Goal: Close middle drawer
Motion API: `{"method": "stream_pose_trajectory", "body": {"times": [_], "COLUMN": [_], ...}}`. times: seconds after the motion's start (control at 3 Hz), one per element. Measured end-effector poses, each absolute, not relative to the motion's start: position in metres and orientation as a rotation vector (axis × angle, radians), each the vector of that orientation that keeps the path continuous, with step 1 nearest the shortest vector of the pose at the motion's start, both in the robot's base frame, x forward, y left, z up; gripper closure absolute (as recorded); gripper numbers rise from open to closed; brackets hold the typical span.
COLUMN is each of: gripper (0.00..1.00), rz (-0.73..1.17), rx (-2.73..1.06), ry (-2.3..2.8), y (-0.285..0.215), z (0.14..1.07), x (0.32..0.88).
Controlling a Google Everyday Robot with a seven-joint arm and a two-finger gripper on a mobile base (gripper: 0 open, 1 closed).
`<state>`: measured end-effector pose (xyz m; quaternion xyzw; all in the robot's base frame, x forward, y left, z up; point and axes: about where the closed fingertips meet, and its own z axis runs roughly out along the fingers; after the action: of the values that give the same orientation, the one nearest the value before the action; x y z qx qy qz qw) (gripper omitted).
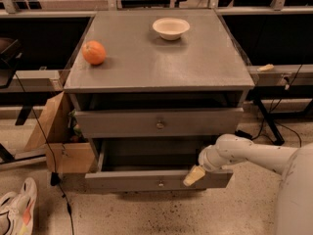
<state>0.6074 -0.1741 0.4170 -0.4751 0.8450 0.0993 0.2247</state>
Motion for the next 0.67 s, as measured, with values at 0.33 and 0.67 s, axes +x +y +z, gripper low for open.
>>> {"method": "stream_pose_trajectory", "body": {"times": [0.33, 0.67], "gripper": [0.00, 0.19], "rz": [0.244, 0.233], "rx": [-1.327, -1.345], "ry": [2.340, 2.337], "y": [-0.1812, -0.1844], "z": [0.4187, 0.4182], "x": [0.6113, 0.6109]}}
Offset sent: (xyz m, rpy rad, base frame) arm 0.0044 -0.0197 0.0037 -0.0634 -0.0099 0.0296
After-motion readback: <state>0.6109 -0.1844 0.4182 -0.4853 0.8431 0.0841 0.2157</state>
